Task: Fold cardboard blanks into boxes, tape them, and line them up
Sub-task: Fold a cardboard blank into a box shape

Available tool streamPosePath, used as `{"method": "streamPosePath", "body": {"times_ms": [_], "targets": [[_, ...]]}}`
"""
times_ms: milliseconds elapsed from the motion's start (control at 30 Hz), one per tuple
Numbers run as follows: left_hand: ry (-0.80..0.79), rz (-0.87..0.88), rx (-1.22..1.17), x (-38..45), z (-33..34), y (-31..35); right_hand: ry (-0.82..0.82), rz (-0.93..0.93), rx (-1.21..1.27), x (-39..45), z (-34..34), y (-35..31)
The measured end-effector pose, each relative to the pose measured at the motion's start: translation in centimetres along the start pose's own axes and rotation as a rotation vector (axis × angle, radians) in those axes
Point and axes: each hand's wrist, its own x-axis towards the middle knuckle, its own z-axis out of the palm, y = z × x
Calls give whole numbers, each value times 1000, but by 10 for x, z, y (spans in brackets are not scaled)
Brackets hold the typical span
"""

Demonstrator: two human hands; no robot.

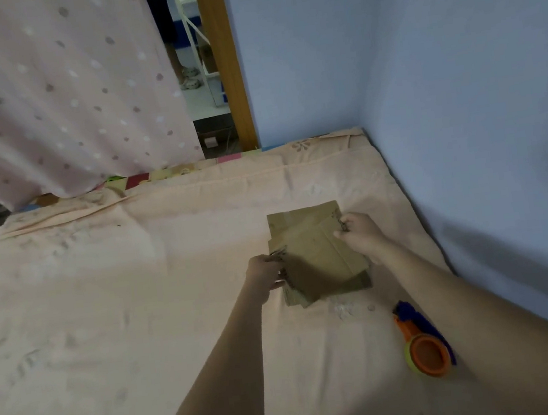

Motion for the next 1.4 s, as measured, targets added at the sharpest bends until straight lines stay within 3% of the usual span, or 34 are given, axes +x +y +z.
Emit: {"method": "streamPosePath", "body": {"times_ms": [167,333,467,633,933,1100,1233,1400], "targets": [[52,19,271,-21,-23,-18,-19,-163,-130,-36,0,-18],[68,160,608,-52,-42,-27,-95,-311,-259,-78,8,-31],[-61,336,447,-77,-54,-22,-196,-425,-316,-104,19,-42],[-232,376,318,-90,-75,-25,-213,-492,-376,-134,38,-60],[-174,449,89,-102,-130,-53,-117,-473,-355,-156,79,-84],[-135,507,-56,-101,-158,-65,33,-485,-274,-156,100,-83],[-130,477,-137,-93,-176,-78,103,-287,-179,-161,108,-74],[-161,453,-146,-84,-184,-101,-21,-155,27,-169,127,-54]]}}
